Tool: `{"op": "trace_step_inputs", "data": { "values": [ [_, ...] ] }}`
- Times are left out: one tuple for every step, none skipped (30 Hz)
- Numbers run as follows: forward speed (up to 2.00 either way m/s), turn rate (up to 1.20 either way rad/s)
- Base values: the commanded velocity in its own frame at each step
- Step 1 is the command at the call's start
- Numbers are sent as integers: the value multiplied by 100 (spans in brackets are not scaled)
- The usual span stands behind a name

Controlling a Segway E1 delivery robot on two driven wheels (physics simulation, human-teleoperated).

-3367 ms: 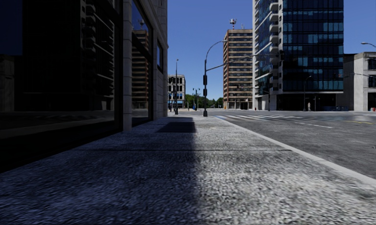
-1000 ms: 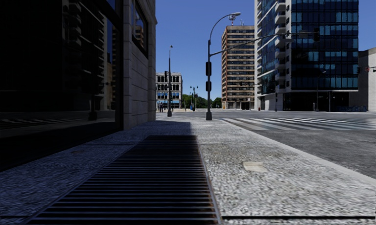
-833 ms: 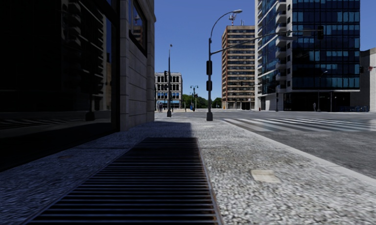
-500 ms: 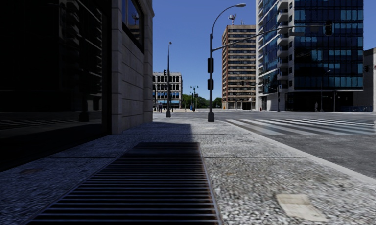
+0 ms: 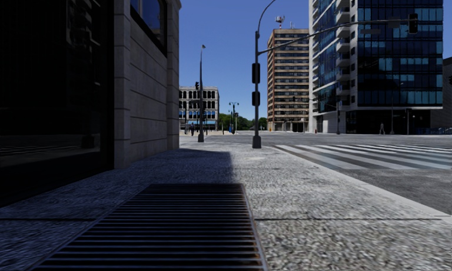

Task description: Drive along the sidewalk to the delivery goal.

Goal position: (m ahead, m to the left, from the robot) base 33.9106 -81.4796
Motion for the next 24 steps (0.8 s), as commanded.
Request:
{"op": "trace_step_inputs", "data": {
  "values": [
    [200, 0],
    [200, 0],
    [200, 0],
    [200, 0],
    [200, 0],
    [200, 0],
    [200, 0],
    [200, 0],
    [200, 0],
    [200, 0],
    [200, 0],
    [200, 0],
    [200, 0],
    [200, 0],
    [200, 0],
    [200, 0],
    [200, 0],
    [200, 0],
    [200, 0],
    [200, 0],
    [200, 0],
    [200, 0],
    [200, 0],
    [200, 0]
  ]
}}
